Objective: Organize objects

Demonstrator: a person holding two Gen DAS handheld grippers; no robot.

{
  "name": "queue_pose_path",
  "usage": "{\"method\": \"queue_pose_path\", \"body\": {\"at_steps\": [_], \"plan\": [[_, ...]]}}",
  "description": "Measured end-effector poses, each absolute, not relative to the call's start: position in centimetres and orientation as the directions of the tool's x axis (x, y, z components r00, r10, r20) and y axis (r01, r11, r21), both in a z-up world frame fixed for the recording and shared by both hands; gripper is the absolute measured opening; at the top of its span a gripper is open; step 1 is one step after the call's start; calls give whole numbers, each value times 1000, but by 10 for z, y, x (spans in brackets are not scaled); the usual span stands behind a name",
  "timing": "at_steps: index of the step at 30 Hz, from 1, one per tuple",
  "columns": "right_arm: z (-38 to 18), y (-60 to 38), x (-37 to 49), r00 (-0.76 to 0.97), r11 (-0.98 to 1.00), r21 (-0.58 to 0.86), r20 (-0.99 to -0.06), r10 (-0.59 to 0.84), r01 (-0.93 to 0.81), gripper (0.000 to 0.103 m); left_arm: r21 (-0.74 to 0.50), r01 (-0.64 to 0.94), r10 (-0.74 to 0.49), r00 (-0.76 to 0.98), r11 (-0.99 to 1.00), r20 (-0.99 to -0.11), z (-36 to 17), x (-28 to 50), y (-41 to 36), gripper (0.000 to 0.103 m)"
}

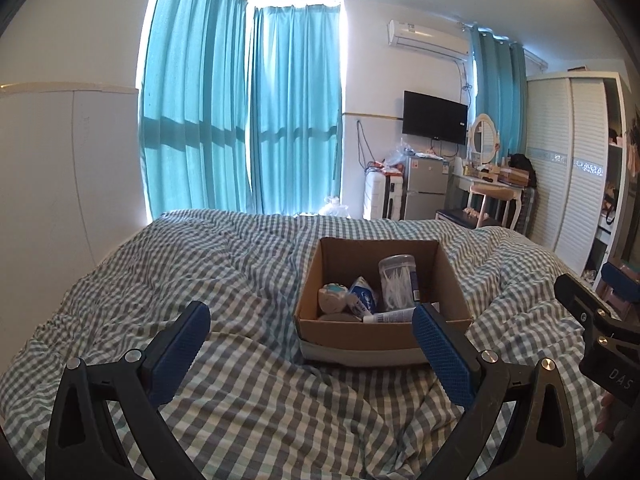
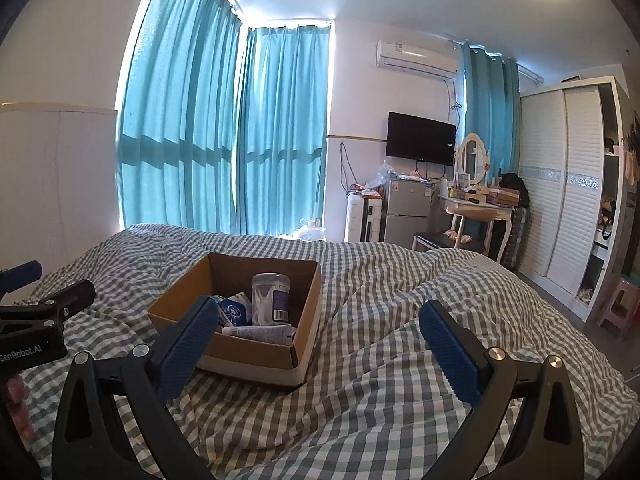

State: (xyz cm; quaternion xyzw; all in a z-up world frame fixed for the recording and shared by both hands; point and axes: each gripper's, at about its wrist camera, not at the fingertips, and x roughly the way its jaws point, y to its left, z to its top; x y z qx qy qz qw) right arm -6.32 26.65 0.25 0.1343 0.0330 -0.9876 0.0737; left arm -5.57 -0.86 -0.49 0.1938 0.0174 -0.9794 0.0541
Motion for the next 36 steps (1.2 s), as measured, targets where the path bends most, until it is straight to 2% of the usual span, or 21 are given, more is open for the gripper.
{"method": "queue_pose_path", "body": {"at_steps": [36], "plan": [[1,265,-66,-938,-986,-8,-310,-155,166,101,18,68,-70,-922,-997,-380,1,-48,1,103]]}}
